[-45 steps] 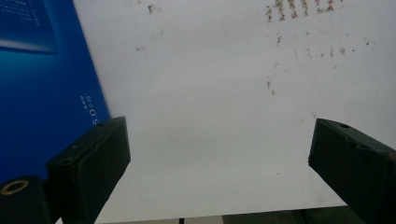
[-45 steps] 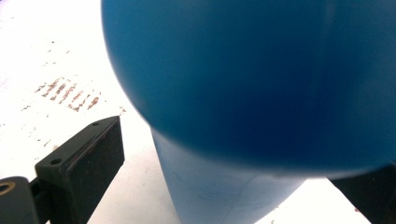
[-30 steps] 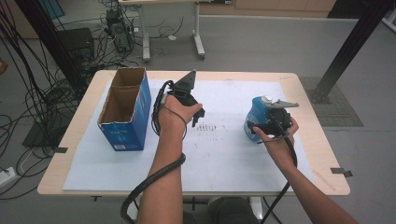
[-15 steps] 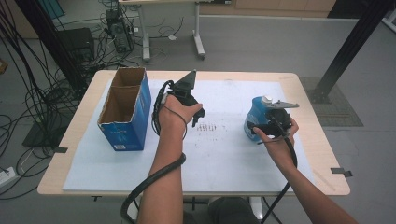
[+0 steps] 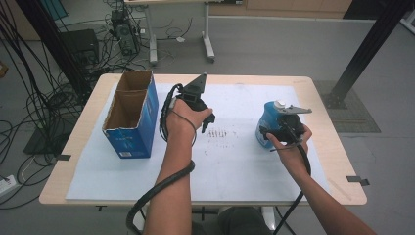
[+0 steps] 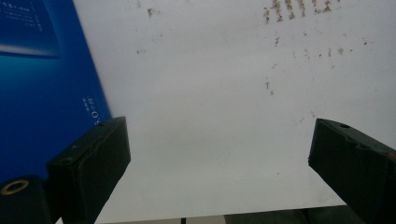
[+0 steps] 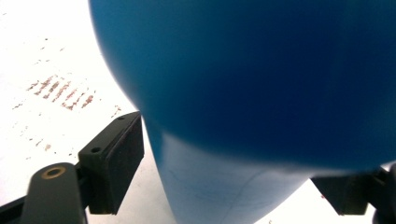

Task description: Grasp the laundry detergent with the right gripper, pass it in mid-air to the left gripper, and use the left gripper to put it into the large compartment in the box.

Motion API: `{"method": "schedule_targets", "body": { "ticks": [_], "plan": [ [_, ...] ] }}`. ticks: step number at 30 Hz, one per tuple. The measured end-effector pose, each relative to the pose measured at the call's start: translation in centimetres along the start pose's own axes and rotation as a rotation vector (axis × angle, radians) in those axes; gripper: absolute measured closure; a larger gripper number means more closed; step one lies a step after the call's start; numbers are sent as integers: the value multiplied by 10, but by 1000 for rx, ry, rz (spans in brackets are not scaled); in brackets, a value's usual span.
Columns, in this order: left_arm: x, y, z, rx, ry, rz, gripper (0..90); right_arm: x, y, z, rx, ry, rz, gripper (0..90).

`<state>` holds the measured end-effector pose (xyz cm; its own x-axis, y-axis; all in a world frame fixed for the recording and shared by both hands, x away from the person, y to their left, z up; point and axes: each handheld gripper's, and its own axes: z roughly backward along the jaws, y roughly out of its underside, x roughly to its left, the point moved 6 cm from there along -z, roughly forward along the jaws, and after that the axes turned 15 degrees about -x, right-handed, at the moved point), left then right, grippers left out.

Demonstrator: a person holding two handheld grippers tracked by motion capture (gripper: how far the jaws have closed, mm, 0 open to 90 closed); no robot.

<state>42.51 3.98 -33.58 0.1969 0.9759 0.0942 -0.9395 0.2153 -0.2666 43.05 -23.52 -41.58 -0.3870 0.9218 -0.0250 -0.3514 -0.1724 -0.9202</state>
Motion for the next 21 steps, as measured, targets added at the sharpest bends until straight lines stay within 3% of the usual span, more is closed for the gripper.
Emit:
{"method": "schedule_targets", "body": {
  "ticks": [21],
  "plan": [
    [1,1,-2,5,-1,-2,60,2,2,-3,-12,-1,18,371]
  ]
}}
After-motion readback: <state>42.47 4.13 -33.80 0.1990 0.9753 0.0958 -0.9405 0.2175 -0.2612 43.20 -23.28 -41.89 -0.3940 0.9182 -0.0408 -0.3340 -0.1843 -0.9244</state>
